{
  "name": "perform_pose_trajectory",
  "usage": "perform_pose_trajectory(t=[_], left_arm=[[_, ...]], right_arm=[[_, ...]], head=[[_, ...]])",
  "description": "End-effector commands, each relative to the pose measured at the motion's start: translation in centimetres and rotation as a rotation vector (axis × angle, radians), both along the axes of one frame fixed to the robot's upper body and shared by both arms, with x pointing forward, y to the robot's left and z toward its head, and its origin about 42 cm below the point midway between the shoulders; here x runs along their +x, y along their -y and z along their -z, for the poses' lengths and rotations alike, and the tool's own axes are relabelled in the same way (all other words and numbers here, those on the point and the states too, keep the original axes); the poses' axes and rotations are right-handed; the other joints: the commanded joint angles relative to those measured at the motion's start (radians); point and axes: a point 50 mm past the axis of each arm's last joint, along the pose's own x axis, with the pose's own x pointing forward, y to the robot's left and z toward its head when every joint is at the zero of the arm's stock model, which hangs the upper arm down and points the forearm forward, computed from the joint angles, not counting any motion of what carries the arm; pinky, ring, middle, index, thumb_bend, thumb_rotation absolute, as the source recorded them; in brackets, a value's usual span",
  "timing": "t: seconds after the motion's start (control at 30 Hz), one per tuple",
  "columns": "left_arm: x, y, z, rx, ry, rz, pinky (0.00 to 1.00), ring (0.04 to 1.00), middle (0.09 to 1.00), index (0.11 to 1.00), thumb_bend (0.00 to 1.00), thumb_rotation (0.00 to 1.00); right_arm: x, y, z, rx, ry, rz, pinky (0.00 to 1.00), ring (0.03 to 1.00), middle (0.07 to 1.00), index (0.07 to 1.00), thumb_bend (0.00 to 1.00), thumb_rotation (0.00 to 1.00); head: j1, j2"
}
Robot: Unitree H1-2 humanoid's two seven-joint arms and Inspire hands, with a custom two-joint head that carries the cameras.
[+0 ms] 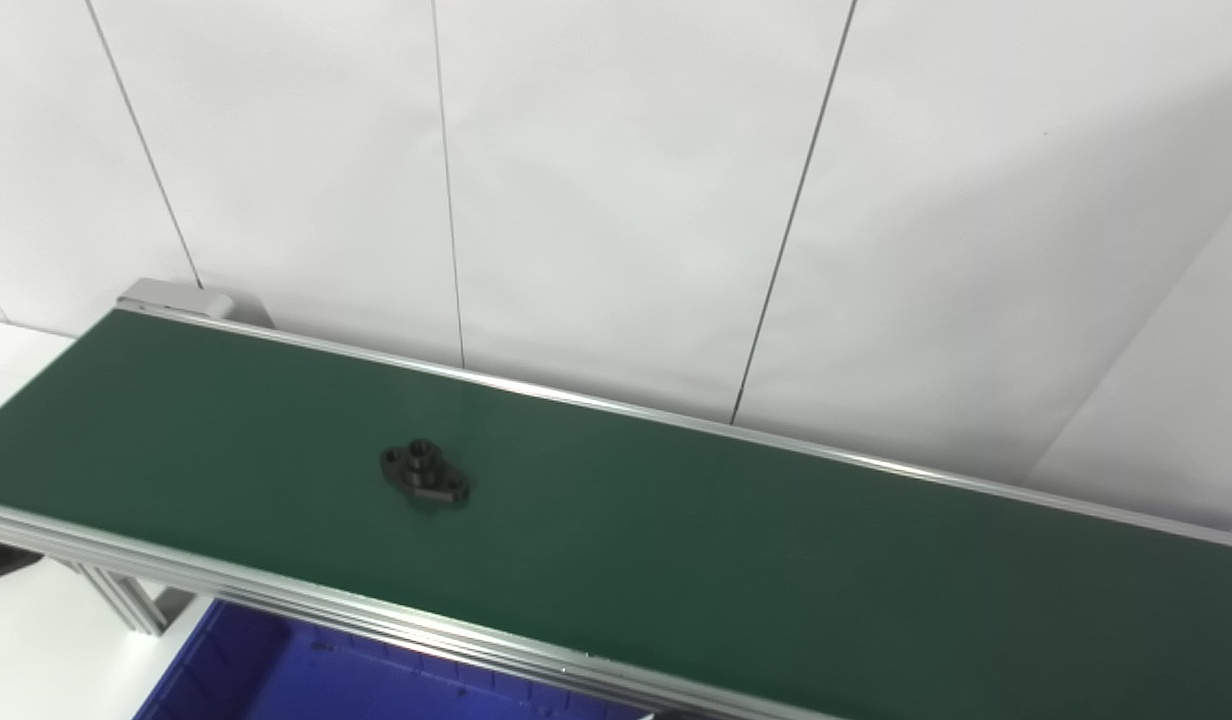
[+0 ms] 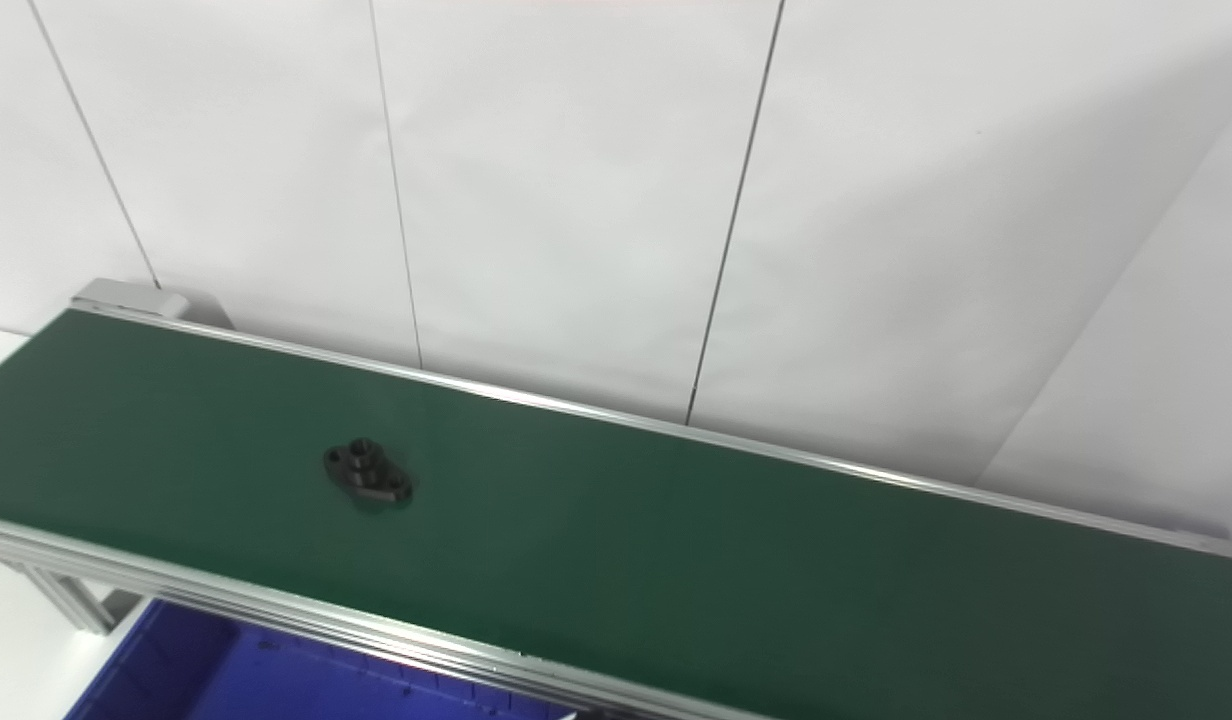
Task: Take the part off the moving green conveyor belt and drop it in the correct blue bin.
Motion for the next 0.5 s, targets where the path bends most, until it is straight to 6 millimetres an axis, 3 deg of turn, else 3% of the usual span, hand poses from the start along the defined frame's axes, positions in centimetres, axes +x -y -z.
perform_pose_trajectory(t=[0.0, 0.17, 0.3, 0.47], left_arm=[[0.3, 0.4, -1.2, -0.035, 0.064, 0.021, 0.90, 0.942, 0.949, 0.928, 0.91, 0.54], [0.3, 0.4, -1.3, -0.031, 0.068, 0.022, 0.92, 0.950, 0.952, 0.931, 0.90, 0.54], [0.4, 0.5, -1.4, -0.036, 0.070, 0.025, 0.94, 0.958, 0.954, 0.927, 0.90, 0.54], [0.6, 0.6, -1.3, -0.036, 0.070, 0.028, 0.94, 0.957, 0.954, 0.925, 0.91, 0.54]], right_arm=[[0.1, 0.0, -1.9, 0.029, 0.097, -0.005, 0.95, 0.966, 0.987, 0.997, 0.99, 0.81], [1.0, -0.1, -4.2, -0.037, 0.233, 0.034, 0.91, 0.941, 0.983, 0.995, 0.95, 0.76], [2.0, -0.5, -5.8, -0.096, 0.322, 0.098, 0.99, 0.994, 0.999, 1.000, 0.91, 0.75], [4.9, -1.8, -7.2, -0.123, 0.373, 0.110, 0.96, 0.984, 1.000, 1.000, 0.89, 0.79]], head=[[-0.002, 0.004], [-0.007, 0.010], [-0.020, 0.008], [-0.027, 0.001]])
